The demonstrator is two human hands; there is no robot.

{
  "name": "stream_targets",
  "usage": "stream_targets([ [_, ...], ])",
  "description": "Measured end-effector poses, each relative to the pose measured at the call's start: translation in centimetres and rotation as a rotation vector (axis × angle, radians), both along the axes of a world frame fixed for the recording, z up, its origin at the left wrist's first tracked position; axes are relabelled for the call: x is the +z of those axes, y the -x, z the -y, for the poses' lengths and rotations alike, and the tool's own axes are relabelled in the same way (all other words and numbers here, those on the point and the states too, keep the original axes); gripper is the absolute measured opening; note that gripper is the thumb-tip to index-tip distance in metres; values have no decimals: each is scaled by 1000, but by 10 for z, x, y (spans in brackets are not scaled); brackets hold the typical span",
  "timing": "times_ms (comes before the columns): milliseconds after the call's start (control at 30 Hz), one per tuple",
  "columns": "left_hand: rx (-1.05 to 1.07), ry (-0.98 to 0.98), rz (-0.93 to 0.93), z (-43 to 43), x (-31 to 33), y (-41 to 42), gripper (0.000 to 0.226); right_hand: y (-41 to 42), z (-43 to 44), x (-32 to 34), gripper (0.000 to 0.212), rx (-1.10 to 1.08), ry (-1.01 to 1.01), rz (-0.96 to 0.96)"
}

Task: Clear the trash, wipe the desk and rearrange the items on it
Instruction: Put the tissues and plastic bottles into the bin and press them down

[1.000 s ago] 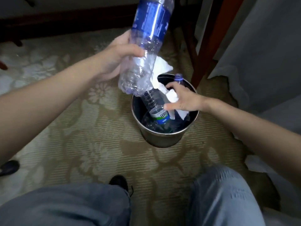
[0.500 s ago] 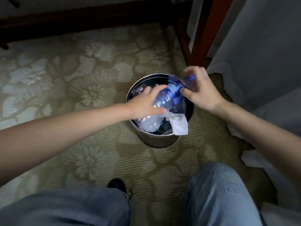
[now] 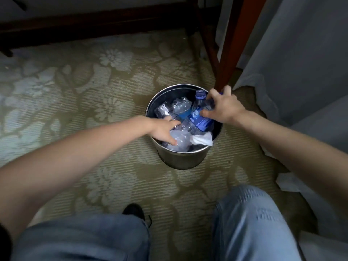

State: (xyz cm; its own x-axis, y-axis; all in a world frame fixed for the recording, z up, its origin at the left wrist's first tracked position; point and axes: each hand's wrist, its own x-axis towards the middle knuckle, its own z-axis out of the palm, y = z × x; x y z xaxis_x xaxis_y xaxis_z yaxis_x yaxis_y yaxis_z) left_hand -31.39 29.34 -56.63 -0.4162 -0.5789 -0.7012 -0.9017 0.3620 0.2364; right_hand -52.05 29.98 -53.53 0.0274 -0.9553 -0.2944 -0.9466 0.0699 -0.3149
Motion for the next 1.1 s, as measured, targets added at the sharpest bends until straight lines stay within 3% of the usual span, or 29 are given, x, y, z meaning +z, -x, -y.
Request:
stream_targets([
  [100,6,189,-92,13,29,-15,60,-8,6,14,55,31,-71,-155],
  [200,-62,323,-144,13,73,-26,47,-21,3,39,52,132,83,-264],
  [333,-136,449,-185,2,141,-44,48,-38,-8,90,38,346,241,-191],
  [533,-68,611,-147,-11,254,-88,55,-74,-23,191,38,526,356,-156],
  [867,39,729,-79,14,468,-158,60,-160,21,405,50,572,553,-204],
  [1100,111,733,-55,75,537,-244,58,-233,100,484,52,545,496,-197],
])
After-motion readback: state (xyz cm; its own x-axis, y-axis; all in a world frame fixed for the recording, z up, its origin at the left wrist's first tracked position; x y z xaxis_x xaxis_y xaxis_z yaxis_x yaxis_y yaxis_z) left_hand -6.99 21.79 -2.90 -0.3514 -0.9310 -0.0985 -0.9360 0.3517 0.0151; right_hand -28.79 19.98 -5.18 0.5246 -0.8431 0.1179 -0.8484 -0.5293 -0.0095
